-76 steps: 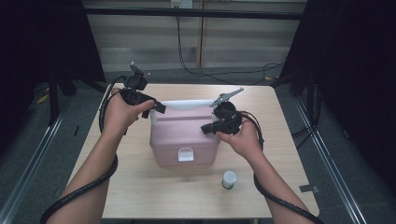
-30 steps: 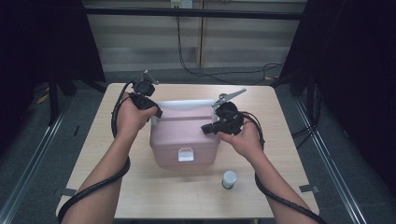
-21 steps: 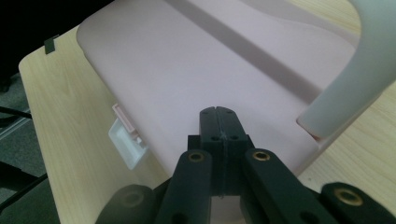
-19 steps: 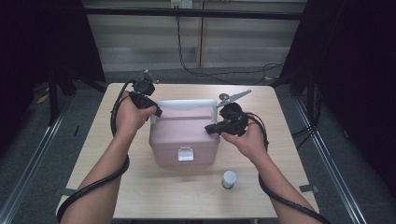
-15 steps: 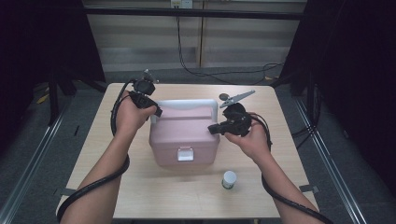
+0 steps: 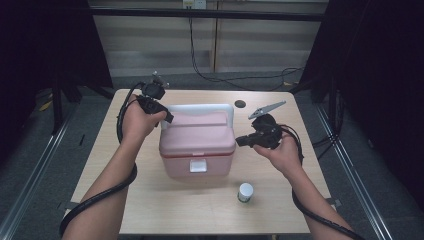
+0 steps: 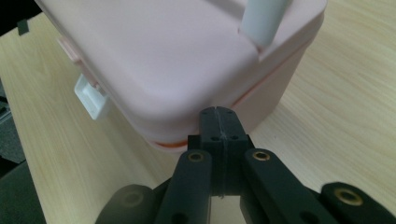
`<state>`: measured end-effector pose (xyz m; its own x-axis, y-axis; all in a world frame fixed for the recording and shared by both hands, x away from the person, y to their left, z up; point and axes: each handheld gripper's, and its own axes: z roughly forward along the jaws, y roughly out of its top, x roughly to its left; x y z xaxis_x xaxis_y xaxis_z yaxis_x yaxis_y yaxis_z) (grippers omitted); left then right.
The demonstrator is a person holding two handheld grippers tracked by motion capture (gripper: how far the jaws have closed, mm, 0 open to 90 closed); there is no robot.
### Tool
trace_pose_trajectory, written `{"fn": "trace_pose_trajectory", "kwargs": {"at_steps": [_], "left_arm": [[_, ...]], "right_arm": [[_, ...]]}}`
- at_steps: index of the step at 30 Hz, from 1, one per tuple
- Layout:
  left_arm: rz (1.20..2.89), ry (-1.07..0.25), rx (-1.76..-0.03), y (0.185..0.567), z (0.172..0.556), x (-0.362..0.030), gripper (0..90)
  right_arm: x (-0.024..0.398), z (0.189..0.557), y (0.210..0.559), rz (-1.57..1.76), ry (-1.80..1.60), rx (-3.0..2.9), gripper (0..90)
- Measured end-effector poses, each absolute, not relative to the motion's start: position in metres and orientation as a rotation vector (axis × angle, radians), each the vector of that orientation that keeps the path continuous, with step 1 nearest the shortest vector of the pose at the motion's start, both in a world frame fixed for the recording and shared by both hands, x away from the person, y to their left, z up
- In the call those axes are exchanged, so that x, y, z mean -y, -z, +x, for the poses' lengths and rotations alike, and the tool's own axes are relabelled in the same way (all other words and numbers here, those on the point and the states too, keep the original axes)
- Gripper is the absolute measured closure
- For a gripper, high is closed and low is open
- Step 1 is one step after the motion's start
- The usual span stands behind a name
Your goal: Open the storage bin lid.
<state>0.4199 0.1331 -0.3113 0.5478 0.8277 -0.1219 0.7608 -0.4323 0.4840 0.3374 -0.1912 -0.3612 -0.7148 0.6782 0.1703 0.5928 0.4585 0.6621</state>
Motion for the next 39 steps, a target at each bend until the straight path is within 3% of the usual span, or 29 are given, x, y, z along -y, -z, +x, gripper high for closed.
{"fn": "trace_pose_trajectory", "kwargs": {"at_steps": [39], "left_arm": [[2.293, -0.190, -1.220, 0.299, 0.424, -0.136, 72.0]], "right_arm": [[0.169, 0.344, 0.372, 1.083, -1.140, -2.618, 90.0]]}}
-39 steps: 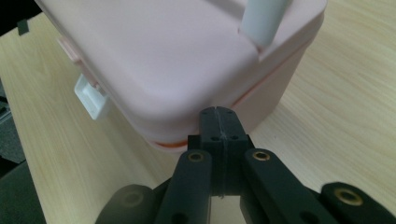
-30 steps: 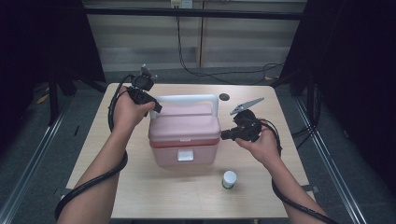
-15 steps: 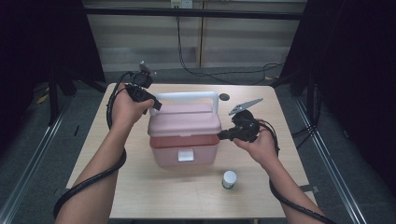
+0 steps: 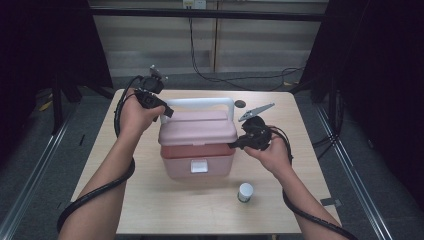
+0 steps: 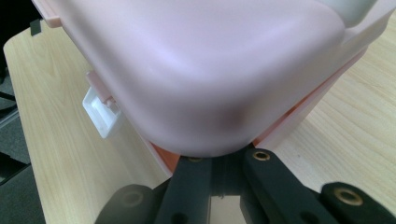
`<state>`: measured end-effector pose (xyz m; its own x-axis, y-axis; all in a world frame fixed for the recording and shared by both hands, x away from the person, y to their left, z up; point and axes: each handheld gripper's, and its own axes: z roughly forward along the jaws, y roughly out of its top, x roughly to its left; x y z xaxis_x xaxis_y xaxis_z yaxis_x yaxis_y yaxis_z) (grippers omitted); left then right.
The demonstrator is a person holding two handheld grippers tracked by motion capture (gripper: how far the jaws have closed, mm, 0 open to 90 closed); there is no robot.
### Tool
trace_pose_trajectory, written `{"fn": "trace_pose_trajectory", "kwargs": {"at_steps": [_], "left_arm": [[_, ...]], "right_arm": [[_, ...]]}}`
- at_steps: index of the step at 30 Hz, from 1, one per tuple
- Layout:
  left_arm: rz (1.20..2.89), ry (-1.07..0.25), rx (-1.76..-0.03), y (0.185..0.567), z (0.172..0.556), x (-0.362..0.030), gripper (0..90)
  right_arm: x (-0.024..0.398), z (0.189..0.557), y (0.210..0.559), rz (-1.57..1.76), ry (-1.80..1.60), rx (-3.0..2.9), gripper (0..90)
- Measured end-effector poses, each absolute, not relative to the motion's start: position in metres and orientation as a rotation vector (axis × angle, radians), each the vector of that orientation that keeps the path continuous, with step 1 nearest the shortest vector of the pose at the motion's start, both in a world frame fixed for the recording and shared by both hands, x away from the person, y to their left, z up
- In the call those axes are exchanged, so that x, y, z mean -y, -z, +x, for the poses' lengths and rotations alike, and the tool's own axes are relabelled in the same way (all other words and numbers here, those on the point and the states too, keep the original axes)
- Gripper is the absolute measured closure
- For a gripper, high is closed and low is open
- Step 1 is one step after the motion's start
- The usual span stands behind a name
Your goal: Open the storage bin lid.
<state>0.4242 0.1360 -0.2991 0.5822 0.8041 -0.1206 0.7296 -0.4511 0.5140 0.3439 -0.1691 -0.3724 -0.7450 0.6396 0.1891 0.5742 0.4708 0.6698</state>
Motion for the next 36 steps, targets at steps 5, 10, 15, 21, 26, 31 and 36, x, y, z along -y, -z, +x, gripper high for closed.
{"fn": "trace_pose_trajectory", "kwargs": {"at_steps": [5, 10, 15, 21, 26, 31, 36], "left_arm": [[2.285, -0.192, -1.214, 0.300, 0.424, -0.138, 71.8], [2.266, -0.215, -1.217, 0.300, 0.422, -0.139, 65.5], [2.249, -0.230, -1.235, 0.301, 0.420, -0.144, 54.7], [2.202, -0.252, -1.284, 0.298, 0.414, -0.160, 42.8], [2.201, -0.274, -1.288, 0.294, 0.408, -0.174, 41.9], [2.191, -0.291, -1.314, 0.299, 0.403, -0.188, 41.5], [2.213, -0.276, -1.322, 0.310, 0.397, -0.196, 41.5]], "right_arm": [[0.167, 0.345, 0.372, 1.083, -1.129, -2.617, 90.0], [0.167, 0.345, 0.371, 1.087, -1.139, -2.610, 90.0], [0.167, 0.345, 0.370, 1.077, -1.140, -2.605, 90.0], [0.168, 0.345, 0.368, 1.084, -1.140, -2.599, 90.0], [0.167, 0.344, 0.365, 1.083, -1.127, -2.593, 90.0], [0.168, 0.344, 0.362, 1.082, -1.120, -2.589, 90.0], [0.168, 0.343, 0.362, 1.088, -1.114, -2.588, 90.0]]}}
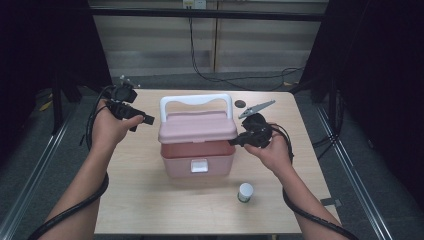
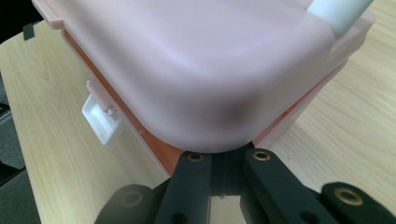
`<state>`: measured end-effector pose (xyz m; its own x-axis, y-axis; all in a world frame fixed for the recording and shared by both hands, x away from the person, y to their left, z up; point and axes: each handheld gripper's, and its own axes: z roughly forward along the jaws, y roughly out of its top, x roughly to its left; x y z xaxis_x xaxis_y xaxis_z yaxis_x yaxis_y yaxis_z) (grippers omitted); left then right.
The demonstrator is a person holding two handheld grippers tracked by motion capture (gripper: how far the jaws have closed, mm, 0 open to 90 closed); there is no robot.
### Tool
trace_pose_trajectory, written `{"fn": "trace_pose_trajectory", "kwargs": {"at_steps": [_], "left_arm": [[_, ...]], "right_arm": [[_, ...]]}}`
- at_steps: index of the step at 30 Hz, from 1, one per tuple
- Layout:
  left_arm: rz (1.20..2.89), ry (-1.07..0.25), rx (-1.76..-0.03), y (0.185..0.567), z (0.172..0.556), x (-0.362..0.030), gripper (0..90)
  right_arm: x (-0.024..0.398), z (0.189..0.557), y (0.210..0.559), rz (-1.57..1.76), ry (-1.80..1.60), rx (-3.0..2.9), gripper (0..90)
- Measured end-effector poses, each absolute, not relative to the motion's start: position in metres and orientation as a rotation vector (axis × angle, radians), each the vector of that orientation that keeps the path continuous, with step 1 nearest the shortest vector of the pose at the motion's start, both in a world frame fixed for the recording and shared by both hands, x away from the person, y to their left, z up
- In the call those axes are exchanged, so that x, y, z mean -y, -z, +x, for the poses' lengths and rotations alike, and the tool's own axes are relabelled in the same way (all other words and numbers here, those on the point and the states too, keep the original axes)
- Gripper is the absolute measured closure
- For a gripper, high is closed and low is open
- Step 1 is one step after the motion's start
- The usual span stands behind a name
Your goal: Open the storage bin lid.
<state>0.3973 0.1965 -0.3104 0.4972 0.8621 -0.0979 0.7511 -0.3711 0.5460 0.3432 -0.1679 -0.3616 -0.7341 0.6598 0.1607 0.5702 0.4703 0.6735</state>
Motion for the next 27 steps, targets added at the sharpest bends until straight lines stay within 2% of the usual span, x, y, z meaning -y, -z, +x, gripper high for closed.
{"fn": "trace_pose_trajectory", "kwargs": {"at_steps": [14, 27], "left_arm": [[2.239, -0.205, -1.313, 0.339, 0.392, -0.197, 41.5], [2.239, -0.161, -1.271, 0.346, 0.387, -0.185, 41.2]], "right_arm": [[0.173, 0.345, 0.355, 1.108, -1.139, -2.563, 90.0], [0.179, 0.346, 0.347, 1.137, -1.170, -2.532, 90.0]]}}
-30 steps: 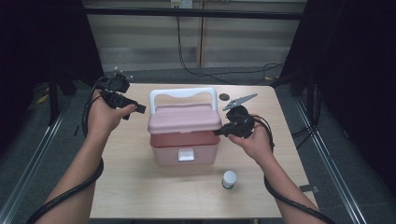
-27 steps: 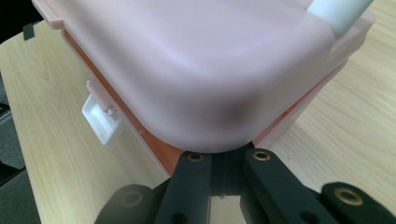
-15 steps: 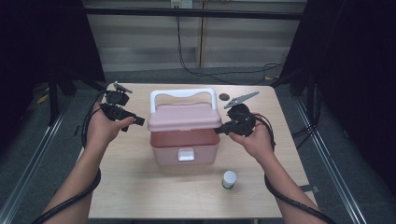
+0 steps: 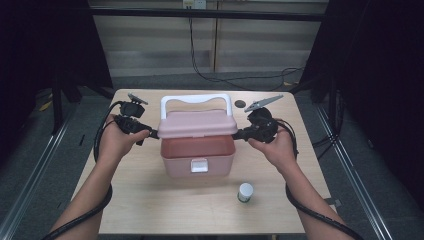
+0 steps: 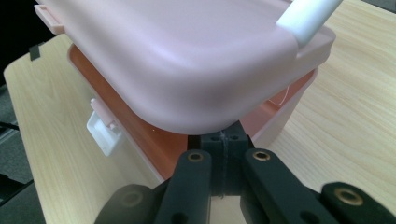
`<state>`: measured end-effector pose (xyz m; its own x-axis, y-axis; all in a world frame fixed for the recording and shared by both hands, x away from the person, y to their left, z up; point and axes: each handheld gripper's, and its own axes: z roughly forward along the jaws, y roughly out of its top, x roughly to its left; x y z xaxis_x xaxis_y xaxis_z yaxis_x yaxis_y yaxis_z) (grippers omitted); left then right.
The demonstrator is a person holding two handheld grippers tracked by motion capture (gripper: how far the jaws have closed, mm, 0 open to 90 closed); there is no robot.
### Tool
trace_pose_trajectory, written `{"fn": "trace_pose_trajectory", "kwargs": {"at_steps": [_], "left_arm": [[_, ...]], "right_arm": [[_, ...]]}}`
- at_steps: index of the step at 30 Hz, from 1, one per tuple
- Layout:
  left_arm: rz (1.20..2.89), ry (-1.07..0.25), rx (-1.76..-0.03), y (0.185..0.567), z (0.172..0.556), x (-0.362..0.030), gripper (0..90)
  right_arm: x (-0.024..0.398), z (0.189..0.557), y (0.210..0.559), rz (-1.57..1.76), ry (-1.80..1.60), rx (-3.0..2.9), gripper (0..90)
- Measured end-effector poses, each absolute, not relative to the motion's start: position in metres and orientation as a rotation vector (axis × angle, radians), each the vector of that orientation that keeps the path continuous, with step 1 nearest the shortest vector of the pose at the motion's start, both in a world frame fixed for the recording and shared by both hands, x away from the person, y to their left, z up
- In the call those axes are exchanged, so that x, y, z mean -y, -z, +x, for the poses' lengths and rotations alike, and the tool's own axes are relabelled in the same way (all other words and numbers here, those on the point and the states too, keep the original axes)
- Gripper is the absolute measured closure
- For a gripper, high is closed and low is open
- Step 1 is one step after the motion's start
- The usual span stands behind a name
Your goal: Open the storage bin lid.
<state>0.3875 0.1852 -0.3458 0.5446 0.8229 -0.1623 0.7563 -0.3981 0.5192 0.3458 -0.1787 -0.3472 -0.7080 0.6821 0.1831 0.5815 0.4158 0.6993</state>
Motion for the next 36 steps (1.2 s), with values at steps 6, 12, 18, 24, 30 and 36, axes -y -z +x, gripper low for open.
{"fn": "trace_pose_trajectory", "kwargs": {"at_steps": [6, 12, 18, 24, 30, 36], "left_arm": [[2.239, -0.146, -1.267, 0.349, 0.387, -0.184, 41.3], [2.219, -0.114, -1.265, 0.351, 0.386, -0.185, 40.4], [2.211, -0.098, -1.257, 0.350, 0.386, -0.187, 40.5], [2.185, -0.102, -1.262, 0.344, 0.386, -0.191, 41.3], [2.177, -0.092, -1.266, 0.344, 0.385, -0.193, 41.7], [2.166, -0.069, -1.256, 0.352, 0.385, -0.191, 41.3]], "right_arm": [[0.181, 0.347, 0.346, 1.145, -1.193, -2.520, 90.0], [0.181, 0.349, 0.344, 1.148, -1.198, -2.512, 90.0], [0.181, 0.349, 0.345, 1.149, -1.208, -2.509, 90.0], [0.179, 0.349, 0.351, 1.158, -1.216, -2.509, 89.9], [0.174, 0.350, 0.356, 1.145, -1.217, -2.523, 90.0], [0.174, 0.349, 0.351, 1.145, -1.217, -2.515, 90.0]]}}
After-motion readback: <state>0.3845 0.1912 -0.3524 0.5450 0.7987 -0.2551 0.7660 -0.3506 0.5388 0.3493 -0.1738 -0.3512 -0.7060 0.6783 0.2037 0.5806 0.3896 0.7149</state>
